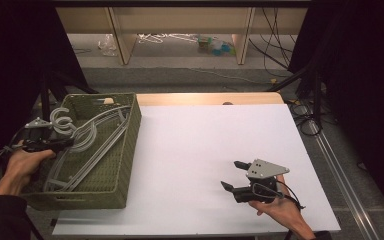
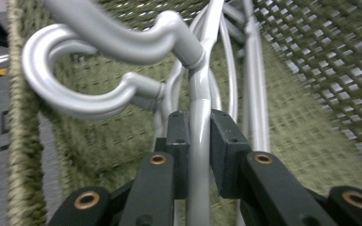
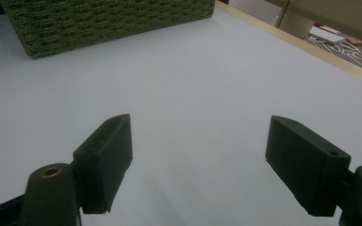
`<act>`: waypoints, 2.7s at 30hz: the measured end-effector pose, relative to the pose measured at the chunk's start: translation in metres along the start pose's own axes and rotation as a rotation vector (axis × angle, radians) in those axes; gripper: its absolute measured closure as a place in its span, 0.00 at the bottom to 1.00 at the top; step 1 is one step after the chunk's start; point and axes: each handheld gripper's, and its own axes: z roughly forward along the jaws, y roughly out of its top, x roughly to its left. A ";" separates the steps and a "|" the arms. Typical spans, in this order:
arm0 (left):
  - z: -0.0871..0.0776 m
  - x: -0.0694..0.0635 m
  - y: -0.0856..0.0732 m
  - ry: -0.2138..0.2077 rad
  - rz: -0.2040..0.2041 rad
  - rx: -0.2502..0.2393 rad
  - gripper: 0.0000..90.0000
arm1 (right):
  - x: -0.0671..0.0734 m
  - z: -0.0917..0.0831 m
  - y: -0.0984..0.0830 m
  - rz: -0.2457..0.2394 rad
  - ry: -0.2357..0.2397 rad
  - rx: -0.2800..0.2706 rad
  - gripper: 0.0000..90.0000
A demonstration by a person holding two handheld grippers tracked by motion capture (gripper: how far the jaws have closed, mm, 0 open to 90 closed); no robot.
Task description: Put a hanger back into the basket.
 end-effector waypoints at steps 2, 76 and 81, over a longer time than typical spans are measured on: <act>-0.003 0.006 -0.001 0.002 0.033 0.045 0.87 | 0.000 0.000 0.000 0.002 0.000 0.003 0.27; -0.011 -0.263 -0.056 -0.384 0.201 -0.371 0.22 | 0.015 -0.018 -0.008 0.114 0.044 -0.074 0.19; -0.012 -0.265 -0.055 -0.417 0.203 -0.389 0.22 | 0.020 -0.025 -0.015 0.148 0.043 -0.073 0.19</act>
